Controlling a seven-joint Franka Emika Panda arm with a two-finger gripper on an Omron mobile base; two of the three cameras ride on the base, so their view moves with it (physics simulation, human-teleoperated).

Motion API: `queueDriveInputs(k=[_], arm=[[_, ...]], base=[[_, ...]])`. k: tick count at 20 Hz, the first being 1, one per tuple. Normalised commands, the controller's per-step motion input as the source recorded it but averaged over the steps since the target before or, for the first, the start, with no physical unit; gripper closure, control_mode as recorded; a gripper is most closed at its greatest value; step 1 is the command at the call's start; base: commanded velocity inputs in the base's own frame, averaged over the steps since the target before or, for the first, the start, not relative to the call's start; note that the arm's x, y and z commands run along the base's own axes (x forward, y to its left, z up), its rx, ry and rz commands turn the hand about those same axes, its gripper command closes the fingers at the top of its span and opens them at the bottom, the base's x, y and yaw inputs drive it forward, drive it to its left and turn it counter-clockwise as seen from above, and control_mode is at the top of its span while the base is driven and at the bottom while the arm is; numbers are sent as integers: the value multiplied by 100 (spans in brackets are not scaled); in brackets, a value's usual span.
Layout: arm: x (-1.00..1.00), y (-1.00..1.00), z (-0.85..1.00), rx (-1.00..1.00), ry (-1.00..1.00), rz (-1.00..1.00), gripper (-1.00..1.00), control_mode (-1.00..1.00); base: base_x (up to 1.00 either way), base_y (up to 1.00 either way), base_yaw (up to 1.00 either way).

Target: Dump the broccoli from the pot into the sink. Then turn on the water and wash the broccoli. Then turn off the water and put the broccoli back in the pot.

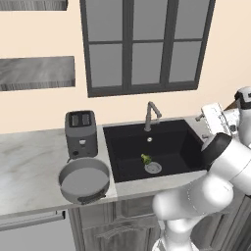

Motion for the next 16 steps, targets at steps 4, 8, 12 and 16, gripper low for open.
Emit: queueDriveInputs(k=[4,8,12,16], arm=[[48,3,-14,2,-13,-31,-100,-100],[74,0,-7,2,-1,-38,-100,-100],[62,-2,-6,9,0,-29,-100,-100],[34,-6,-16,18,0,-11,-100,-100]], base=[[0,0,0],[0,0,0],[0,0,0],[0,0,0]])
